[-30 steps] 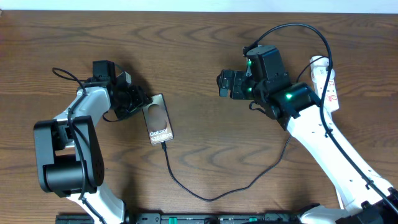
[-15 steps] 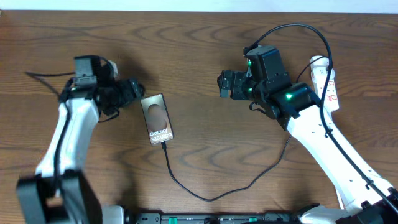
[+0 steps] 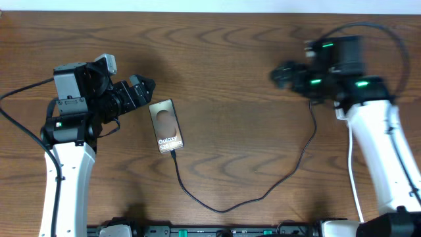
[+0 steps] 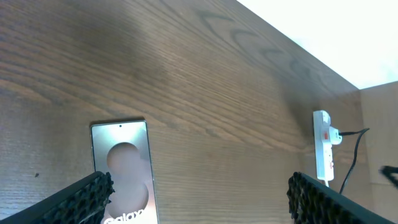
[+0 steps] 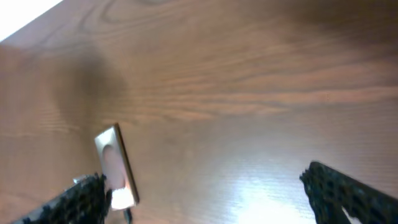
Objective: Plug charger to phone and switch on socket
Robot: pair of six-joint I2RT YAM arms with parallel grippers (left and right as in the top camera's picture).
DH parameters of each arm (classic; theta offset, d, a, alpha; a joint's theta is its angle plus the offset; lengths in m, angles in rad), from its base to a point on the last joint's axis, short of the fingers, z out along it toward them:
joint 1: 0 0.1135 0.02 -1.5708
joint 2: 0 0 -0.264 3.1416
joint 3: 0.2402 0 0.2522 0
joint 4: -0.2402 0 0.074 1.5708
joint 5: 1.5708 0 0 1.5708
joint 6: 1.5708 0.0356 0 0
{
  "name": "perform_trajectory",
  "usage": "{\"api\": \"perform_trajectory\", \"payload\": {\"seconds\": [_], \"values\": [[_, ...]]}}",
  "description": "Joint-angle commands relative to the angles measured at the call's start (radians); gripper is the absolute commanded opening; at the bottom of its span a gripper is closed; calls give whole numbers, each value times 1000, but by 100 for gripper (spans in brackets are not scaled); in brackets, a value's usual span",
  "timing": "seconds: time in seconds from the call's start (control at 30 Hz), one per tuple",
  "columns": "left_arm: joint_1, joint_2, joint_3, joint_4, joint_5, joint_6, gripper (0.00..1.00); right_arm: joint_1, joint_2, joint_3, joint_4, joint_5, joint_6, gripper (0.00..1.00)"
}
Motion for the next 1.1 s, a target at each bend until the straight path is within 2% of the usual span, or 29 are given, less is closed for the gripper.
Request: {"api": "perform_trajectory", "payload": {"seconds": [0.0, 0.13, 0.17, 0.33, 0.53, 0.67, 0.77, 1.07], "values": [[3, -5, 4, -6, 11, 10, 92, -314, -3, 96, -117, -216, -185, 99], [3, -5, 4, -6, -5, 10, 92, -496, 1, 97, -163, -228, -301, 94], [3, -5, 4, -6, -15, 10, 92, -564, 6, 97, -175, -224, -347, 94], [3, -5, 4, -1, -15, 10, 92, -699, 58, 97, -133, -225, -460, 99], [3, -5, 4, 2, -15, 10, 93, -700, 254, 231, -136, -241, -528, 99], [3, -5, 4, 1, -15, 10, 92, -693, 481, 457, -276, -254, -638, 99], [3, -5, 4, 2, -15, 10, 92, -667, 594, 554, -345, -277, -734, 99], [3, -5, 3, -3, -19, 10, 93, -600, 778, 574, -311, -265, -752, 99]]}}
